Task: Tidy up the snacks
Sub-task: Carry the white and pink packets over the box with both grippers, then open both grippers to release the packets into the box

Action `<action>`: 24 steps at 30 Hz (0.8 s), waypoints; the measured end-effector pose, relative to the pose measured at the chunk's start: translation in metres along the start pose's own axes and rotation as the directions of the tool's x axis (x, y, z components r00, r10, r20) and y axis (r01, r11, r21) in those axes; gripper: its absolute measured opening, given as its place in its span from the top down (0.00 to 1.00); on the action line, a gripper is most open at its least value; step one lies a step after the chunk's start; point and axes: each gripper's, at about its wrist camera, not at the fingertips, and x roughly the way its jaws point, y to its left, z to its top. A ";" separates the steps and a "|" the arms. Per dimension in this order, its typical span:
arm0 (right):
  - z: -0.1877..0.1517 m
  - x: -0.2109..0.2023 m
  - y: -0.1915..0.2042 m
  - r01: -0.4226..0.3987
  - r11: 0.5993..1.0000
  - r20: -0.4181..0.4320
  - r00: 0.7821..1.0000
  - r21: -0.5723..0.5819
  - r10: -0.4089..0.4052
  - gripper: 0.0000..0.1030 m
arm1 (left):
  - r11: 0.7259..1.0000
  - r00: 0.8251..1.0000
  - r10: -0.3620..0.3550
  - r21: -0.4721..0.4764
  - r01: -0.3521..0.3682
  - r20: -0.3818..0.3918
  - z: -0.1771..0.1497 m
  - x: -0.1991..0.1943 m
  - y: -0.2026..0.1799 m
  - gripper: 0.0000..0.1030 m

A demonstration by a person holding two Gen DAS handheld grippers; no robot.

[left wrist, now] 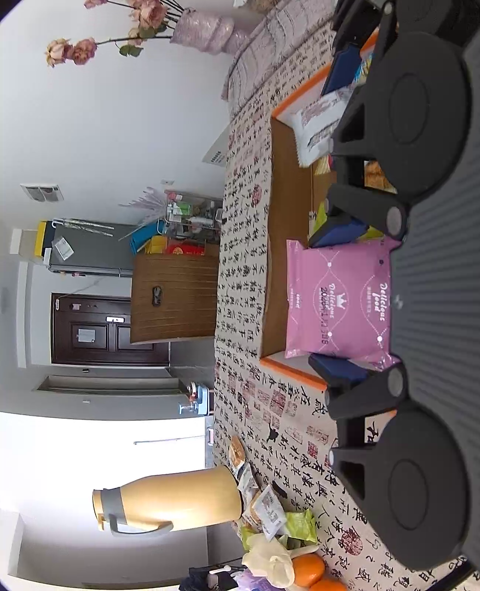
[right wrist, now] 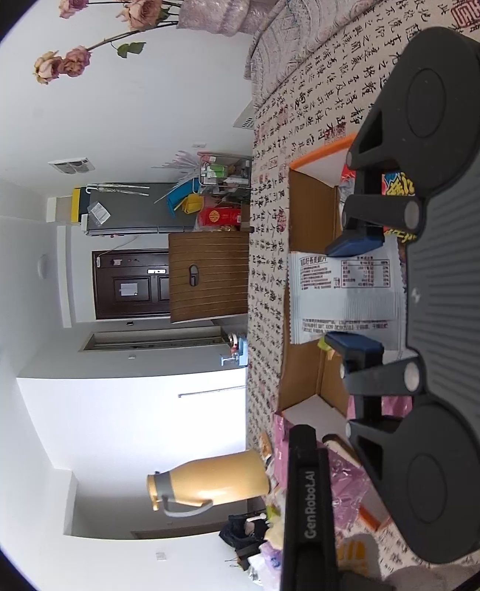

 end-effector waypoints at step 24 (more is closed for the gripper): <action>-0.011 0.003 -0.013 0.063 0.998 -0.014 0.998 0.032 -0.063 0.00 | 0.999 1.000 0.018 -0.042 -0.018 -0.011 -0.005 0.006 0.012 0.00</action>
